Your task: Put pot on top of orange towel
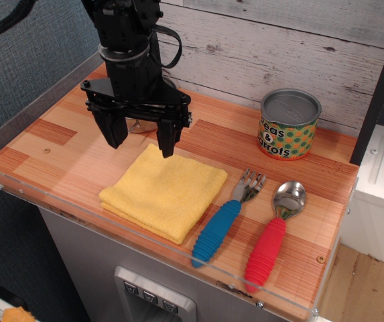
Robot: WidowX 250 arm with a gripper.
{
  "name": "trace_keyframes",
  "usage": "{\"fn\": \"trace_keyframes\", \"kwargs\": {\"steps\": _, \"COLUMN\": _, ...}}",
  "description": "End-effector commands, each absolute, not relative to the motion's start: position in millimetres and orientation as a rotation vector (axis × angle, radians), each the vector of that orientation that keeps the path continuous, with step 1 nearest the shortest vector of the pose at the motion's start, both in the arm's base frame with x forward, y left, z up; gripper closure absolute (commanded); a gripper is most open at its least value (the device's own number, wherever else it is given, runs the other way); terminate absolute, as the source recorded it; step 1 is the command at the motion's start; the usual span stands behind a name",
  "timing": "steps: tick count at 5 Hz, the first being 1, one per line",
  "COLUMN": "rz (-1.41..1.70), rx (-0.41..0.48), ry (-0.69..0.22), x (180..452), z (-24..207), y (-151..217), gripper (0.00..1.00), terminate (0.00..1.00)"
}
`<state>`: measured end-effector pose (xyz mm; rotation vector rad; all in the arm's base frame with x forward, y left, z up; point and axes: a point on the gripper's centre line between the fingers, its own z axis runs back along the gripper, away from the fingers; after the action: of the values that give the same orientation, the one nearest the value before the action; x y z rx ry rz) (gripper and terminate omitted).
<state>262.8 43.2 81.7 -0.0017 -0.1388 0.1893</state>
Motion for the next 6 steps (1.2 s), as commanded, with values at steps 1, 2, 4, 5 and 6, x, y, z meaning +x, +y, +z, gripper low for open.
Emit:
{"fn": "trace_keyframes", "kwargs": {"steps": 1, "rz": 0.189, "rx": -0.002, "ry": -0.139, "x": 263, "z": 82, "y": 43, "gripper": 0.00, "terminate": 0.00}}
{"fn": "trace_keyframes", "kwargs": {"steps": 2, "rz": 0.214, "rx": 0.021, "ry": -0.140, "x": 279, "z": 86, "y": 57, "gripper": 0.00, "terminate": 0.00}}
{"fn": "trace_keyframes", "kwargs": {"steps": 4, "rz": 0.296, "rx": 0.058, "ry": -0.203, "x": 326, "z": 97, "y": 83, "gripper": 0.00, "terminate": 0.00}}
{"fn": "trace_keyframes", "kwargs": {"steps": 5, "rz": 0.282, "rx": 0.068, "ry": -0.223, "x": 351, "z": 93, "y": 86, "gripper": 0.00, "terminate": 0.00}}
{"fn": "trace_keyframes", "kwargs": {"steps": 6, "rz": 0.233, "rx": 0.092, "ry": -0.241, "x": 368, "z": 82, "y": 87, "gripper": 0.00, "terminate": 0.00}}
